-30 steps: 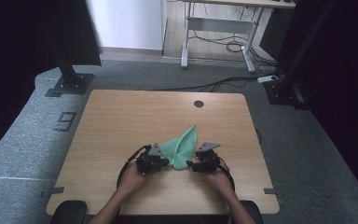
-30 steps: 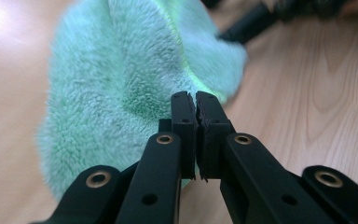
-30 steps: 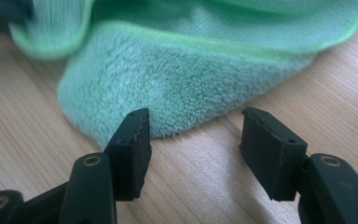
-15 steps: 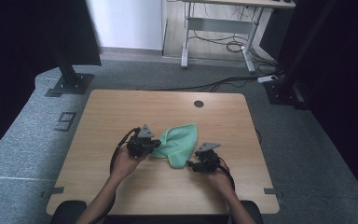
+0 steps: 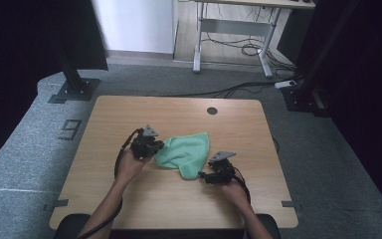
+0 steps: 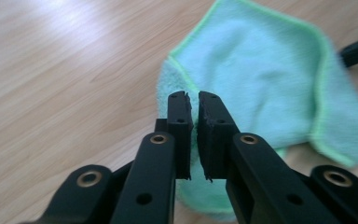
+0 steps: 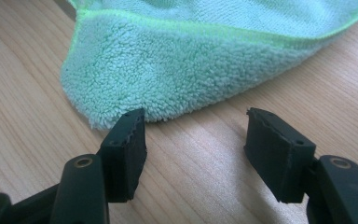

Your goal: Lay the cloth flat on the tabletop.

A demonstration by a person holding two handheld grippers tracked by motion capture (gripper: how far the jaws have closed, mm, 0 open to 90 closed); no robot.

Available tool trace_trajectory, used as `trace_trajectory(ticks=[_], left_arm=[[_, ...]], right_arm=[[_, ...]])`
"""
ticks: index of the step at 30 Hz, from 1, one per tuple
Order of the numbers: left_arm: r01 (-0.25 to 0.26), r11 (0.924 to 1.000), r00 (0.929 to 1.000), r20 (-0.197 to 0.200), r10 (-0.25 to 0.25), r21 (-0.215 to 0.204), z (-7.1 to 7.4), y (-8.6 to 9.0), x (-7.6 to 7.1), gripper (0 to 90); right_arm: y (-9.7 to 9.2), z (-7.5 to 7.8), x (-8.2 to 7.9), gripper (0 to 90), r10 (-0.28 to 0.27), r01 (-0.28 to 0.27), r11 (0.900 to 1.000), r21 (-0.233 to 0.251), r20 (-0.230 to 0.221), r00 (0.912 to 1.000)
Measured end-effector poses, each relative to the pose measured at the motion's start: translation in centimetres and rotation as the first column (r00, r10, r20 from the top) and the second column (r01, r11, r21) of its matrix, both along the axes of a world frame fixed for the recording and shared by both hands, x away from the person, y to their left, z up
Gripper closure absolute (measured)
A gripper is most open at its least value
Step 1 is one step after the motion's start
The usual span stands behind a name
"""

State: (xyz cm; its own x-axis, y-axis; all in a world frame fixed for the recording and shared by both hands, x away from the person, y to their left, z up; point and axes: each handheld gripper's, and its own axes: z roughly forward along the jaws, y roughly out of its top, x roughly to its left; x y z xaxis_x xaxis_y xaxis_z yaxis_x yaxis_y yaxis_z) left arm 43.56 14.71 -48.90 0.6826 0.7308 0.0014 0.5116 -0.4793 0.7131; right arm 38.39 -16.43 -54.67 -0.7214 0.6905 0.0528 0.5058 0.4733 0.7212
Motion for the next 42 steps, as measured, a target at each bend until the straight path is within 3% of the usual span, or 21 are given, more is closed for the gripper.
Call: trace_trajectory(ticks=[5, 8, 11, 14, 21, 28, 35, 37, 38, 42], left_arm=[[-0.044, 0.9988, 0.9985, -0.032, 0.045, 0.024, -1.4, 0.9, 0.7, 66.8], [-0.069, 0.9971, 0.9972, -0.027, 0.070, 0.033, -1.6, 1.3, 0.8, 56.2], [-0.109, 0.9940, 0.9938, -0.020, 0.109, 0.005, -1.0, 2.2, 0.8, 49.1], [-0.109, 0.9938, 0.9939, -0.013, 0.109, -0.019, -0.3, 2.7, 0.4, 45.2], [-0.073, 0.9968, 0.9973, 0.004, 0.073, -0.034, 0.1, 2.6, -1.2, 41.9], [0.001, 0.9989, 1.0000, 0.003, -0.001, -0.047, -0.7, 1.2, -3.4, 42.0], [0.106, 0.9914, 0.9940, -0.019, -0.108, -0.077, -1.6, -0.9, -4.5, 44.8], [0.117, 0.9904, 0.9925, -0.025, -0.119, -0.073, -1.8, -1.2, -4.6, 46.2], [0.136, 0.9891, 0.9897, -0.037, -0.138, -0.058, -2.5, -1.6, -4.7, 47.4], [0.141, 0.9897, 0.9872, -0.071, -0.142, -0.028, -3.9, -1.8, -4.6, 51.5]], right_arm=[[0.0, 0.0, 0.0, 37.2, 0.003, -0.003, 1.0000, -0.005, -0.003, 1.0000], [0.0, 0.1, 0.0, 37.2, 0.004, -0.004, 1.0000, -0.007, -0.007, 1.0000], [-0.1, 0.2, 0.0, 37.6, 0.002, -0.002, 1.0000, -0.009, -0.014, 0.9999], [-0.3, 0.2, 0.0, 38.6, 0.003, -0.003, 1.0000, -0.007, -0.019, 0.9998], [-0.5, 1.2, -0.2, 43.3, 0.007, -0.007, 0.9999, 0.010, -0.019, 0.9998], [0.6, 2.8, -0.4, 50.7, 0.055, -0.053, 0.9966, 0.062, -0.017, 0.9984], [3.6, 2.8, -0.6, 51.8, 0.130, -0.129, 0.9905, 0.048, -0.019, 0.9913], [4.1, 2.8, -0.6, 52.3, 0.139, -0.138, 0.9893, 0.047, -0.020, 0.9901], [5.0, 2.4, -0.5, 53.2, 0.157, -0.156, 0.9871, 0.033, -0.028, 0.9871], [5.7, 1.4, -0.4, 57.7, 0.170, -0.170, 0.9853, -0.012, -0.043, 0.9846]])
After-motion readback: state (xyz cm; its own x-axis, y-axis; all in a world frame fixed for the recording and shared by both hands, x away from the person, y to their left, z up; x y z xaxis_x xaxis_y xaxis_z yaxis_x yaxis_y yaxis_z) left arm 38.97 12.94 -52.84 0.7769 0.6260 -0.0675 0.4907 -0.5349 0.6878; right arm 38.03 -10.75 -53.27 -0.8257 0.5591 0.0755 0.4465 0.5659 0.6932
